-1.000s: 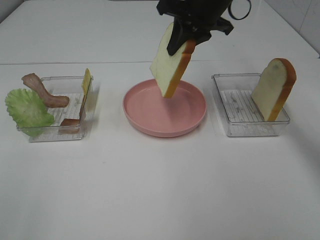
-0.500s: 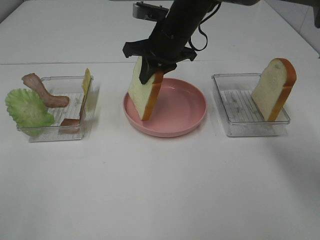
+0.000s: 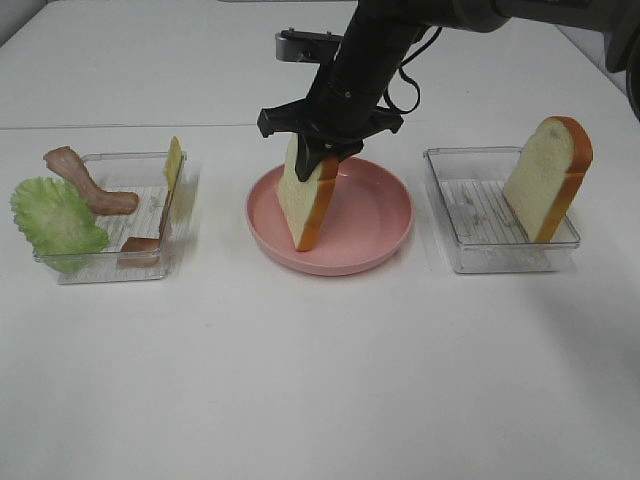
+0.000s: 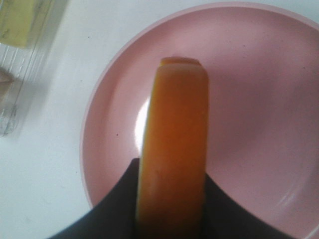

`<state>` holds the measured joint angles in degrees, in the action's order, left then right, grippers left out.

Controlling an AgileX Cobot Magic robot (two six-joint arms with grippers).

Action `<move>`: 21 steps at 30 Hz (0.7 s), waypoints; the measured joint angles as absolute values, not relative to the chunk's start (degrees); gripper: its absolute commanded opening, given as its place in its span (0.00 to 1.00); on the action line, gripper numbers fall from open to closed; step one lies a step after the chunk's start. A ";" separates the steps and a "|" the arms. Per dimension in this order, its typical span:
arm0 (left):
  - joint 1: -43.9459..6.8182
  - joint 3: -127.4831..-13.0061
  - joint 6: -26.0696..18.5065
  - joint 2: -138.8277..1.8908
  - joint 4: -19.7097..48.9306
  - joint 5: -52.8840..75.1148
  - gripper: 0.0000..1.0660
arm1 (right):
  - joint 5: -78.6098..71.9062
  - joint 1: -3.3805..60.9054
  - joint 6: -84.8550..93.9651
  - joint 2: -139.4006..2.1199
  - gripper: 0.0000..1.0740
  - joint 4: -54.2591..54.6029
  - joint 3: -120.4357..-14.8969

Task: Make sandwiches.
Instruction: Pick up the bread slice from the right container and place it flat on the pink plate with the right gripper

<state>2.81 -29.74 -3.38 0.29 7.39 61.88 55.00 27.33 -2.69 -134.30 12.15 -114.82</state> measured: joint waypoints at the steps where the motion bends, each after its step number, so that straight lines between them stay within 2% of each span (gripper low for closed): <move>1: 2.81 -29.74 -3.38 0.29 7.39 61.88 0.95 | 55.00 27.33 -3.78 -134.30 0.31 11.23 -114.82; 2: 2.81 -29.74 -3.38 0.29 7.39 61.88 0.95 | 55.00 27.33 -3.78 -134.30 0.31 11.23 -114.82; 3: 2.81 -29.74 -3.38 0.29 7.39 61.88 0.95 | 55.06 27.33 -6.13 -134.30 0.52 9.17 -114.82; 4: 2.81 -29.74 -3.38 0.29 7.39 61.88 0.95 | 55.06 27.33 -7.10 -134.30 0.60 7.62 -114.82; 5: 2.81 -29.74 -3.38 0.29 7.39 61.88 0.95 | 55.06 27.33 -7.10 -134.30 0.60 7.62 -114.82; 6: 2.81 -29.74 -3.38 0.29 7.39 61.88 0.95 | 55.35 27.33 -7.79 -134.36 0.78 5.04 -114.82; 7: 2.81 -29.74 -3.38 0.29 7.39 61.88 0.95 | 55.58 27.33 -7.62 -134.65 0.86 2.92 -114.82; 21: 2.81 -29.74 -3.38 0.29 7.39 61.88 0.95 | 61.36 27.33 -2.18 -134.76 0.88 -4.47 -114.82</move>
